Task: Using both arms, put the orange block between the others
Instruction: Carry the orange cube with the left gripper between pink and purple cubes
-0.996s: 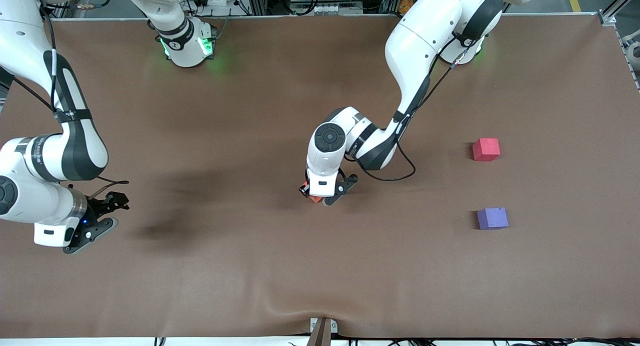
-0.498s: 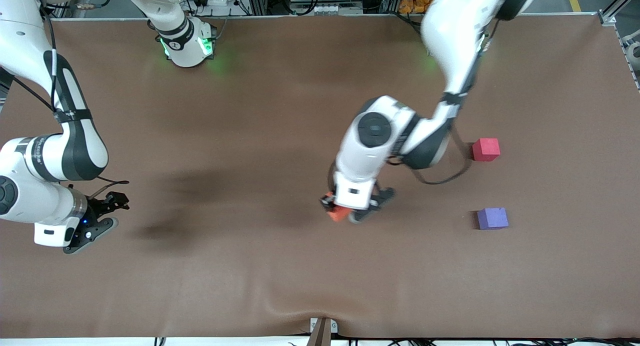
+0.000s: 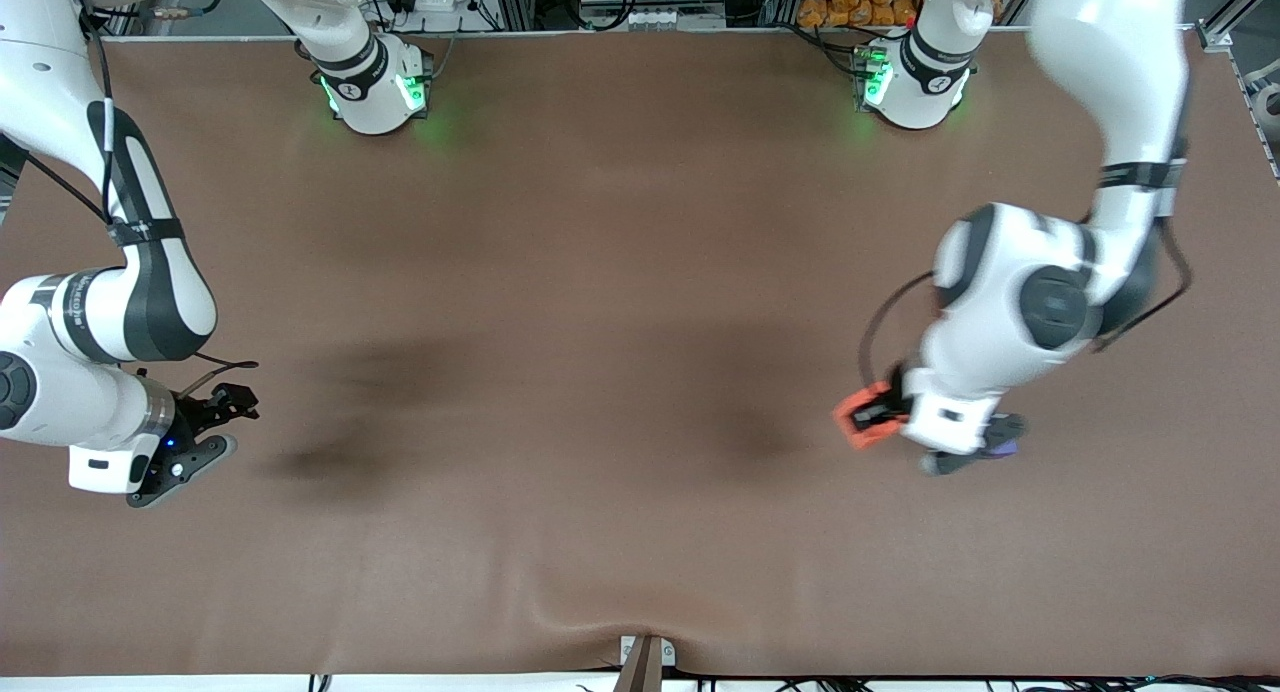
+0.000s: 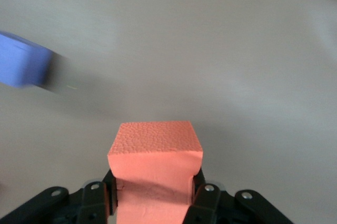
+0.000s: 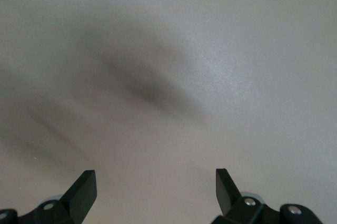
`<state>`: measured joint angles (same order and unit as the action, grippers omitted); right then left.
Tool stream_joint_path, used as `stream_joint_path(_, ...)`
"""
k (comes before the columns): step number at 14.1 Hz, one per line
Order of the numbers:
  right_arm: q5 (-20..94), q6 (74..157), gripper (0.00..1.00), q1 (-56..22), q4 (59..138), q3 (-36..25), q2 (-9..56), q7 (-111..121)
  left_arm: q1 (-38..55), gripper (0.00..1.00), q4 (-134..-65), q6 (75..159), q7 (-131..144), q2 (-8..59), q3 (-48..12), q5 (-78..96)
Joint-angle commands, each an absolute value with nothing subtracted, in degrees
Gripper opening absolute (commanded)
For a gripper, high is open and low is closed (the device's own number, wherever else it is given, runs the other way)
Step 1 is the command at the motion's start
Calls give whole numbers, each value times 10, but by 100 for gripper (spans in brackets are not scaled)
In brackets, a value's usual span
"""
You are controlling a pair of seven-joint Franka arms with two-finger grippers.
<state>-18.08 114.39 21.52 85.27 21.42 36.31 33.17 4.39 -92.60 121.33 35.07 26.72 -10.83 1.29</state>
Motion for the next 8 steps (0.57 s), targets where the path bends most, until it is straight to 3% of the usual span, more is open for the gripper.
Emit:
stream_joint_path(1, -171, 1147, 100, 219, 867, 216, 350, 326, -58, 0, -1030, 1226, 205, 222, -142, 22)
stream_joint_path(8, -171, 1147, 100, 220, 867, 216, 350, 326, -177, 0, -1168, 1286, -65, 188, -146, 22)
